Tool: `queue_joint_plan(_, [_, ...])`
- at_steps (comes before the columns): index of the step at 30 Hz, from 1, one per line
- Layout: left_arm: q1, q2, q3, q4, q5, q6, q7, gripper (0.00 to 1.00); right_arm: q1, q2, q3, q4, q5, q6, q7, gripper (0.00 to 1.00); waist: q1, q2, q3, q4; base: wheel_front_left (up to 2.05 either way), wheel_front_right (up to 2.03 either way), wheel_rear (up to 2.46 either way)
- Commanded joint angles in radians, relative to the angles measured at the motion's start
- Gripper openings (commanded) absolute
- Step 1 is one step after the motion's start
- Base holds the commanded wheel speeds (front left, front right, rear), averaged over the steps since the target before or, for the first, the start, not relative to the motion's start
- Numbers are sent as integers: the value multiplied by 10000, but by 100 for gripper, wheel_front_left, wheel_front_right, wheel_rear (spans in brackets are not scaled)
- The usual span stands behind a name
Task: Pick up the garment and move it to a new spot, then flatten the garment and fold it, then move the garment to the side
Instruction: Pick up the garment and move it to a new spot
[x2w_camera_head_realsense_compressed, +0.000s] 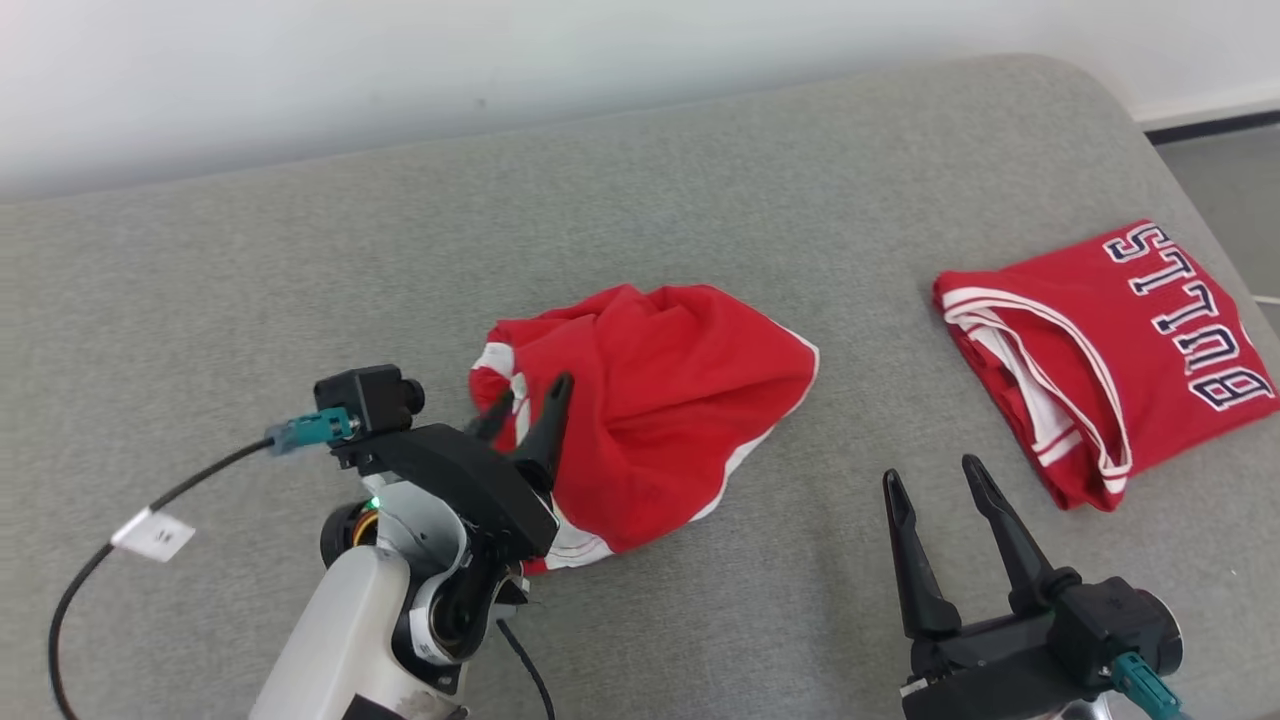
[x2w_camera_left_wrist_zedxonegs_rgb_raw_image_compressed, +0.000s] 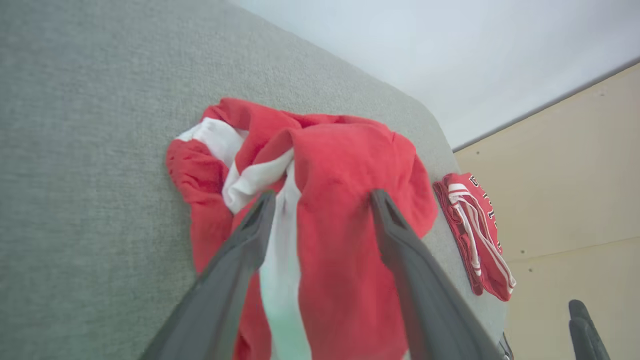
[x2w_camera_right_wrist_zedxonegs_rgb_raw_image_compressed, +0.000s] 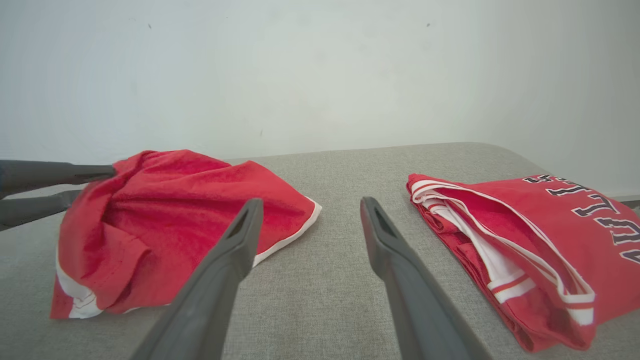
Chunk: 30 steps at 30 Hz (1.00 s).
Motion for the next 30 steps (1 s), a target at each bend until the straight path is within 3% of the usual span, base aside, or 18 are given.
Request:
queue_joint_plan(1, [121, 4, 12, -62, 268, -163, -634, 100, 156, -25, -55, -49, -45, -29, 19, 100, 0, 0, -279, 373, 0, 0, 0])
queue_joint_plan(6, [655, 54, 56, -265, 988, -514, -2868, 100, 424, -93, -311, -158, -97, -30, 143, 100, 0, 0, -724, 900, 0, 0, 0])
queue_joint_plan(13, [1875, 645, -109, -569, 2502, -490, -5149, 100, 851, -174, -772, -386, -120, -30, 345, 100, 0, 0, -1270, 1594, 0, 0, 0])
queue_joint_plan(20, [3635, 786, 935, -1594, 4034, -514, -5442, 100, 1355, -253, -1122, -437, -83, -30, 444, 100, 0, 0, -1681, 2147, 0, 0, 0])
queue_joint_plan(30, [5609, 523, 2538, -2582, 5618, -1157, -5447, 100, 1820, -398, -1345, -149, 47, -30, 402, 100, 0, 0, -2038, 2500, 0, 0, 0])
